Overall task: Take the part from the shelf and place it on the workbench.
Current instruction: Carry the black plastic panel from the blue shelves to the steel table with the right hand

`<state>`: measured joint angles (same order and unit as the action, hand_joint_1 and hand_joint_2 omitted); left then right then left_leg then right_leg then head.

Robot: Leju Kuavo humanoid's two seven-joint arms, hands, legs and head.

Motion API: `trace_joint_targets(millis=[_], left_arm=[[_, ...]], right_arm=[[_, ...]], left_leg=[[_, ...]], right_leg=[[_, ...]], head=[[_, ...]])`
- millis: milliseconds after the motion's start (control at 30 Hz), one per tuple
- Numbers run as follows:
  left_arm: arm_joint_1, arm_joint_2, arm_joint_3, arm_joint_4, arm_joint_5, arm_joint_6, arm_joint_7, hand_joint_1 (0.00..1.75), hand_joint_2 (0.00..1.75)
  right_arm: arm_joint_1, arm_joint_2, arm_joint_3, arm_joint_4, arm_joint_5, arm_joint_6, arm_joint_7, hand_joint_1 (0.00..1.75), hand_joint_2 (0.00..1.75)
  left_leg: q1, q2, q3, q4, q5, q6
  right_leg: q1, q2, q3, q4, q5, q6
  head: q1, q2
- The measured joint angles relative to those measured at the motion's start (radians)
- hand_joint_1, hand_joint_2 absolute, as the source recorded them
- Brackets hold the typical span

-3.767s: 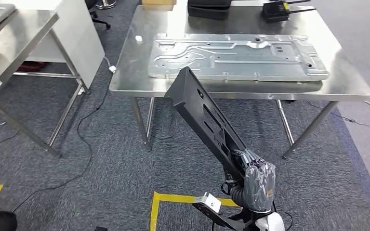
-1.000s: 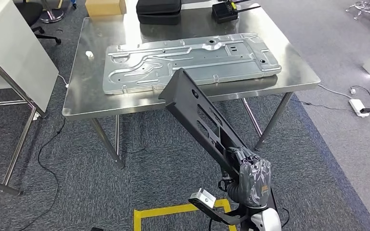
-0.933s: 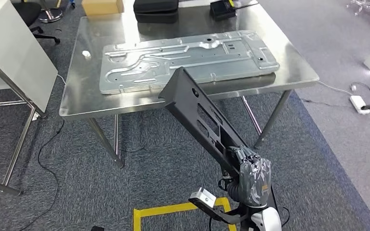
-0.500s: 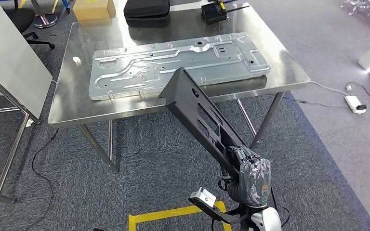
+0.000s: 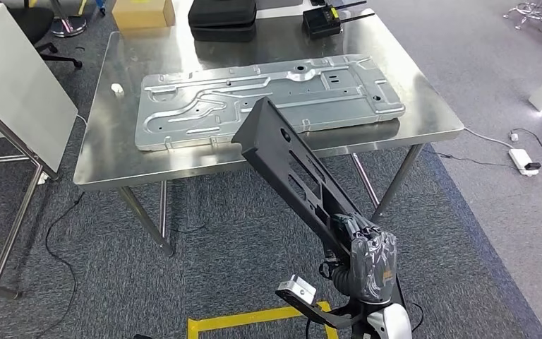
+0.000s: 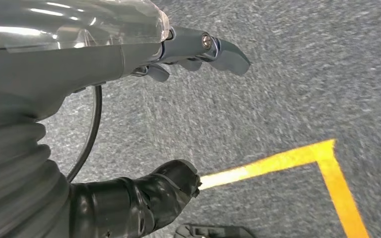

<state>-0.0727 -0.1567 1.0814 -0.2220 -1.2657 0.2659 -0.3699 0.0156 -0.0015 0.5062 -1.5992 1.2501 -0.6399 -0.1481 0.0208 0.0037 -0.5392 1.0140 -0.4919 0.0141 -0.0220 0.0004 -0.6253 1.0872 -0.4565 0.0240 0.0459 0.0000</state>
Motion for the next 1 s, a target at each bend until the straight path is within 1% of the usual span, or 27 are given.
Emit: trace_joint_targets(millis=[33,67,133,167,200,233,300,333,367,400,433,467,500,533,600,667,700,733,800,833,867,900,933,967,1000], left_arm=[[-0.001,0.0,0.0,0.0,0.0,0.0,0.0,0.0,1.75],[-0.002,0.0,0.0,0.0,0.0,0.0,0.0,0.0,1.75],[-0.003,0.0,0.0,0.0,0.0,0.0,0.0,0.0,1.75],[-0.003,0.0,0.0,0.0,0.0,0.0,0.0,0.0,1.75],[-0.004,0.0,0.0,0.0,0.0,0.0,0.0,0.0,1.75],[-0.004,0.0,0.0,0.0,0.0,0.0,0.0,0.0,1.75],[-0.003,-0.001,0.0,0.0,-0.001,-0.002,-0.001,0.0,1.75],[-0.002,-0.001,0.0,0.0,-0.001,-0.003,-0.001,0.0,1.75],[-0.002,-0.001,0.0,0.0,-0.001,-0.003,-0.002,0.0,1.75],[-0.001,-0.001,0.0,0.0,-0.001,-0.004,-0.003,0.0,1.75],[-0.001,-0.001,0.0,0.0,-0.001,-0.005,-0.004,0.0,1.75],[-0.001,0.0,0.0,0.0,-0.001,-0.006,-0.006,0.0,1.75],[-0.002,0.0,0.0,0.0,-0.001,-0.007,-0.008,0.0,1.75],[-0.003,0.0,0.0,0.0,-0.001,-0.009,-0.01,0.0,1.75],[-0.006,0.0,-0.001,0.0,-0.001,-0.012,-0.013,0.0,1.75],[-0.005,-0.002,-0.001,0.0,-0.002,-0.014,-0.015,0.0,1.75],[-0.005,-0.003,-0.001,0.0,-0.002,-0.014,-0.016,0.0,1.75],[-0.004,-0.004,-0.001,0.0,-0.002,-0.014,-0.017,0.0,1.75],[-0.005,-0.004,-0.001,0.0,-0.002,-0.014,-0.018,0.0,1.75],[-0.006,-0.004,-0.001,0.0,-0.002,-0.014,-0.019,0.0,1.75],[-0.007,-0.004,-0.001,0.0,-0.002,-0.014,-0.019,0.0,1.75],[-0.007,-0.005,-0.001,0.0,-0.002,-0.015,-0.02,0.0,1.75],[-0.006,-0.006,-0.001,0.0,-0.003,-0.016,-0.02,0.0,1.75],[-0.006,-0.007,-0.001,0.0,-0.003,-0.016,-0.02,0.0,1.75],[-0.006,-0.009,-0.001,0.0,-0.003,-0.017,-0.021,0.0,1.75]], right_arm=[[-0.001,0.0,0.0,0.0,0.0,0.0,0.0,1.75,1.75],[-0.002,0.0,0.0,0.0,0.0,0.0,-0.001,1.75,1.75],[-0.002,0.0,0.0,0.0,-0.001,0.0,-0.001,1.75,1.75],[-0.003,0.001,0.0,-0.001,-0.002,0.0,-0.001,1.75,1.75],[-0.005,0.002,0.0,-0.001,-0.002,0.001,-0.001,1.75,1.75],[-0.006,0.003,0.0,-0.001,-0.002,0.001,-0.002,1.75,1.75],[-0.009,0.003,0.0,0.0,-0.003,0.002,-0.002,1.75,1.75],[-0.01,0.003,0.0,0.0,-0.003,0.003,-0.002,1.75,1.75],[-0.01,0.004,0.0,0.0,-0.003,0.004,-0.003,1.75,1.75],[-0.012,0.004,0.0,0.0,-0.004,0.005,-0.003,1.75,1.75],[-0.015,0.005,0.0,0.0,-0.005,0.008,-0.004,1.75,1.75],[-0.019,0.006,0.0,0.0,-0.005,0.011,-0.005,1.75,1.75],[-0.026,0.007,0.001,0.0,-0.006,0.015,-0.006,1.75,1.75],[-0.032,0.008,0.001,0.0,-0.007,0.018,-0.007,1.75,1.75],[-0.043,0.01,0.002,0.001,-0.008,0.021,-0.009,1.75,1.75],[-0.048,0.012,0.002,0.001,-0.008,0.021,-0.01,1.75,1.75],[-0.051,0.012,0.002,0.0,-0.008,0.021,-0.01,1.75,1.75],[-0.054,0.013,0.002,0.0,-0.008,0.021,-0.011,1.75,1.75],[-0.058,0.013,0.002,0.002,-0.008,0.023,-0.011,1.75,1.75],[-0.06,0.013,0.002,0.004,-0.009,0.024,-0.011,1.75,1.75],[-0.061,0.013,0.002,0.006,-0.009,0.027,-0.011,1.75,1.75],[-0.064,0.013,0.002,0.007,-0.009,0.029,-0.011,1.75,1.75],[-0.069,0.013,0.002,0.008,-0.008,0.032,-0.012,1.75,1.75],[-0.074,0.013,0.002,0.008,-0.008,0.033,-0.012,1.75,1.75],[-0.081,0.013,0.002,0.009,-0.008,0.033,-0.013,1.75,1.75]], left_leg=[[-0.001,0.0,-0.001,0.003,-0.003,-0.006],[-0.002,0.0,-0.003,0.003,-0.005,-0.012],[0.0,0.001,-0.001,0.003,-0.009,-0.023],[0.001,0.001,-0.003,0.011,-0.016,-0.028],[0.002,0.001,-0.014,0.038,-0.031,-0.031],[0.002,0.0,-0.037,0.084,-0.053,-0.032],[0.001,0.0,-0.109,0.214,-0.102,-0.034],[0.001,0.0,-0.141,0.263,-0.11,-0.034],[0.001,0.0,-0.158,0.281,-0.1,-0.033],[0.001,0.0,-0.157,0.26,-0.07,-0.03],[0.0,0.0,-0.138,0.207,-0.028,-0.025],[-0.003,-0.001,-0.113,0.143,0.009,-0.017],[-0.006,-0.001,-0.089,0.084,0.034,-0.01],[-0.01,-0.001,-0.074,0.045,0.045,-0.005],[-0.016,-0.002,-0.065,0.02,0.04,0.0],[-0.011,-0.002,-0.057,0.008,0.042,0.007],[-0.007,-0.001,-0.051,0.001,0.043,0.012],[-0.004,-0.001,-0.046,-0.005,0.043,0.017],[-0.004,0.0,-0.041,-0.007,0.039,0.023],[-0.004,0.0,-0.039,-0.006,0.037,0.024],[-0.004,-0.001,-0.035,-0.006,0.034,0.024],[-0.003,-0.001,-0.03,-0.005,0.03,0.022],[-0.003,-0.002,-0.024,-0.003,0.024,0.019],[-0.002,-0.002,-0.019,-0.001,0.018,0.014],[-0.003,-0.003,-0.016,0.003,0.013,0.009]], right_leg=[[0.003,0.0,0.011,-0.026,0.003,-0.003],[0.007,0.001,0.013,-0.03,-0.005,-0.008],[0.007,0.004,0.016,-0.036,-0.007,-0.021],[0.005,0.004,0.02,-0.039,-0.008,-0.028],[0.004,0.004,0.025,-0.043,-0.009,-0.035],[0.004,0.003,0.03,-0.046,-0.01,-0.042],[0.008,0.001,0.035,-0.047,-0.015,-0.051],[0.011,0.001,0.037,-0.047,-0.018,-0.054],[0.014,0.002,0.041,-0.046,-0.021,-0.056],[0.016,0.004,0.046,-0.046,-0.024,-0.057],[0.018,0.005,0.052,-0.046,-0.028,-0.057],[0.019,0.007,0.057,-0.045,-0.032,-0.055],[0.02,0.008,0.059,-0.044,-0.036,-0.051],[0.021,0.008,0.059,-0.043,-0.038,-0.047],[0.02,0.007,0.057,-0.044,-0.04,-0.036],[0.019,0.005,0.057,-0.04,-0.046,-0.024],[0.019,0.004,0.05,-0.021,-0.059,-0.019],[0.018,0.004,0.032,0.018,-0.079,-0.014],[0.012,0.003,-0.032,0.14,-0.13,-0.006],[0.009,0.003,-0.064,0.193,-0.144,-0.002],[0.006,0.003,-0.082,0.217,-0.141,0.002],[0.002,0.003,-0.082,0.203,-0.116,0.004],[0.0,0.002,-0.063,0.153,-0.077,0.005],[-0.002,0.001,-0.035,0.087,-0.039,0.004],[0.0,0.0,-0.008,0.027,-0.013,0.001]], head=[[-0.001,0.0],[-0.001,0.0],[-0.002,0.0],[-0.002,0.0],[-0.003,0.0],[-0.004,0.0],[-0.006,0.0],[-0.006,0.0],[-0.006,0.0],[-0.006,0.0],[-0.006,0.0],[-0.005,0.0],[-0.005,0.0],[-0.005,0.0],[-0.005,0.0],[-0.005,0.0],[-0.004,0.0],[-0.004,0.0],[-0.003,0.0],[-0.003,0.0],[-0.003,0.0],[-0.003,0.0],[-0.003,0.0],[-0.003,0.0],[-0.003,0.0]])
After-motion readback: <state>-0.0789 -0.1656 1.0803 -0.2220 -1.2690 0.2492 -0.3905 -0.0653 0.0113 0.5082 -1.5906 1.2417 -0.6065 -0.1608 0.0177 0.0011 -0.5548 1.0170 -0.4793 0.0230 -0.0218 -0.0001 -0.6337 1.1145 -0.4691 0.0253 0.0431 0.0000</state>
